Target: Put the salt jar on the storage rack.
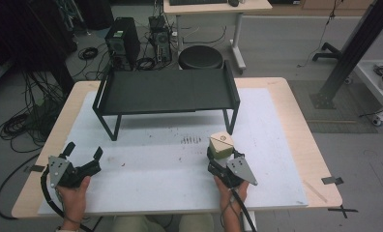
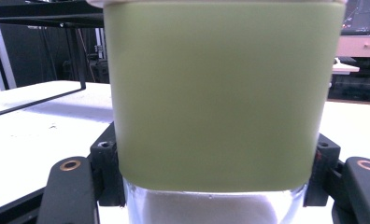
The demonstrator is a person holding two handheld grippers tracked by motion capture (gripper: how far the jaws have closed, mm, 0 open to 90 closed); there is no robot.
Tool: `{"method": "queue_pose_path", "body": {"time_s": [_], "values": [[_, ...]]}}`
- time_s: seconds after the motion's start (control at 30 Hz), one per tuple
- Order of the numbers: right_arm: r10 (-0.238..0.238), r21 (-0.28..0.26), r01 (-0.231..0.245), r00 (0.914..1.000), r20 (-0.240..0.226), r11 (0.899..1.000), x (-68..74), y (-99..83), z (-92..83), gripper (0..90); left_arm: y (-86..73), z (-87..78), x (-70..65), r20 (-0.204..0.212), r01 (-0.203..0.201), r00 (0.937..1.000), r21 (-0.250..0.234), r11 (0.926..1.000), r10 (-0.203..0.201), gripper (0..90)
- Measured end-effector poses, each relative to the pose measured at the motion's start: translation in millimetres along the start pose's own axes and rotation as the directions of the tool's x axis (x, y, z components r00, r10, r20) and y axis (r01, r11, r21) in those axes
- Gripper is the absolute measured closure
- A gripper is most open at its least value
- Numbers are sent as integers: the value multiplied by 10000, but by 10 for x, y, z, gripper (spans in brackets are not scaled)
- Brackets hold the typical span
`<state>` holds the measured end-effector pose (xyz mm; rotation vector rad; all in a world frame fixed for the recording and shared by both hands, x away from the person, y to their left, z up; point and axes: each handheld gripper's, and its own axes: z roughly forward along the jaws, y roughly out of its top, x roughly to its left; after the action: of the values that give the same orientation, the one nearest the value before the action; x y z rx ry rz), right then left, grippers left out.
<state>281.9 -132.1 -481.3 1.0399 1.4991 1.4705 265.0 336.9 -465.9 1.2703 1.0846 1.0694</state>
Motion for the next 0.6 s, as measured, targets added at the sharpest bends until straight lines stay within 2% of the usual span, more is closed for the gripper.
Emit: {"method": "queue_pose_path", "body": {"time_s": [0.23, 0.43, 0.6], "values": [[-50, 24, 50, 9999, -117, 10000, -5, 5, -2, 299, 0, 1, 0, -3, 2, 10000, 4, 10000, -2, 27], [-123, 120, 128, 9989, -449, 9998, 9, 21, -1, 299, 0, 1, 0, -10, 4, 10000, 4, 10000, -4, 27], [63, 157, -51, 9966, -819, 9999, 27, 80, -20, 299, 0, 1, -1, -18, 4, 10000, 7, 10000, -4, 27]]}}
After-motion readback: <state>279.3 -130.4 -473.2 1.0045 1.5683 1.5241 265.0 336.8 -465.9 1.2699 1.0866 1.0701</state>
